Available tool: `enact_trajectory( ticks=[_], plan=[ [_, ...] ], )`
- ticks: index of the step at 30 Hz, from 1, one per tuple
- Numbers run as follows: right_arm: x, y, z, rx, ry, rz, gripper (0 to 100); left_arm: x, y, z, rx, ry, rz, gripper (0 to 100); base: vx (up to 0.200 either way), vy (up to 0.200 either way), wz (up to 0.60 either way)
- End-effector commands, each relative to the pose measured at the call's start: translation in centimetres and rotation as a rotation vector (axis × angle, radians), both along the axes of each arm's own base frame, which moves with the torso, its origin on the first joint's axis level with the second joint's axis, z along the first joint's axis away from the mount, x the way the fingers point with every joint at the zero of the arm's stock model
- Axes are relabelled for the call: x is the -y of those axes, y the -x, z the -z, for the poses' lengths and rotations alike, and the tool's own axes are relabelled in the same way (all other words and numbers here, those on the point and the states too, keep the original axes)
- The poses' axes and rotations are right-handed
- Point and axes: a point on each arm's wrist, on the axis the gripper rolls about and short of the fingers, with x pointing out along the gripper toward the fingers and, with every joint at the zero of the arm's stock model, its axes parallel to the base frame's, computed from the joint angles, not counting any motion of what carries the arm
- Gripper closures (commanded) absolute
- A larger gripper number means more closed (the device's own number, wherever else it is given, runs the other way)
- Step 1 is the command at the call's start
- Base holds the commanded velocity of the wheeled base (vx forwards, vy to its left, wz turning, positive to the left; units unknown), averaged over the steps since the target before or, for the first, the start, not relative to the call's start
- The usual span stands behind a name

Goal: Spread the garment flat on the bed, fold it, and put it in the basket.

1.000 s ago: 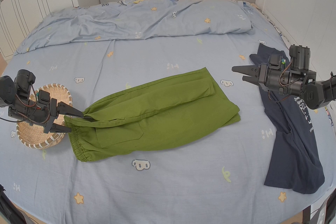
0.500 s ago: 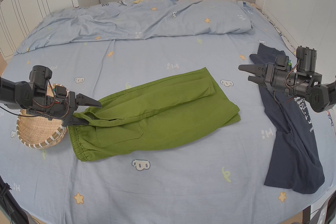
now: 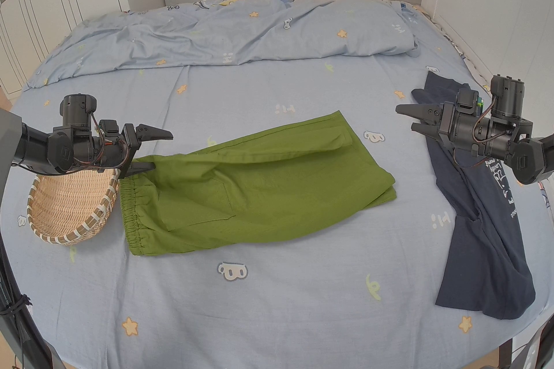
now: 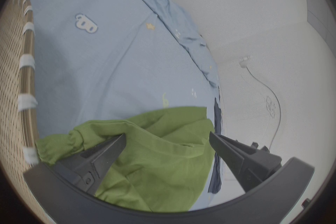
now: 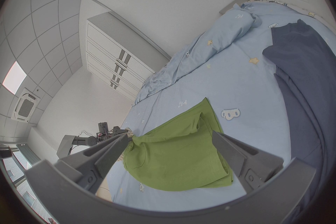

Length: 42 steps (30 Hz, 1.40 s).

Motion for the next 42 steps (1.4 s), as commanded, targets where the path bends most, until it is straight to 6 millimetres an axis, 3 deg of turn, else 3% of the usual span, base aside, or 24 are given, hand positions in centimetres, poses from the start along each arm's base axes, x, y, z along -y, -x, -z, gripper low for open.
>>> enact_trajectory(
  ticks=[1,11,17,24,27,30,33,34,37,42],
  plan=[
    [0.0,0.0,-0.1,0.011,-0.001,0.001,0,0.0,-1.0,1.0,-0.008,-0.003,-0.044,0,0.0,0.0,0.0],
    [-0.1,0.0,0.0,0.011,0.001,0.001,0,0.5,-1.5,0.3,0.054,0.023,-0.067,0,0.0,0.0,0.0],
    [-0.2,0.0,0.0,0.013,0.001,-0.001,0,0.2,-2.5,0.4,0.137,-0.025,-0.224,0,0.0,0.0,0.0],
    [-0.2,0.0,0.0,0.013,0.001,-0.001,0,0.9,-1.9,-0.4,0.139,0.03,-0.227,0,0.0,0.0,0.0],
    [-0.2,0.2,-0.2,0.017,0.001,0.001,0,1.1,-0.1,-2.3,0.19,0.034,-0.224,0,0.0,0.0,0.0],
    [-0.2,0.3,-0.4,0.023,0.0,-0.001,0,1.4,1.0,-2.9,0.23,0.039,-0.216,0,0.0,0.0,0.0],
    [-0.1,0.6,-0.7,0.031,-0.001,-0.001,0,1.8,3.1,-3.6,0.284,0.042,-0.208,0,0.0,0.0,0.0],
    [-0.1,0.8,-1.0,0.041,-0.003,0.001,0,2.5,4.9,-3.5,0.305,0.046,-0.188,0,0.0,0.0,0.0],
    [0.0,1.0,-1.4,0.051,-0.004,0.0,0,3.2,7.5,-2.7,0.313,0.048,-0.169,0,0.0,0.0,0.0],
    [0.1,2.0,-2.5,0.077,-0.009,-0.001,0,3.3,14.1,0.7,0.233,0.053,-0.127,0,0.0,0.0,0.0]
  ],
)
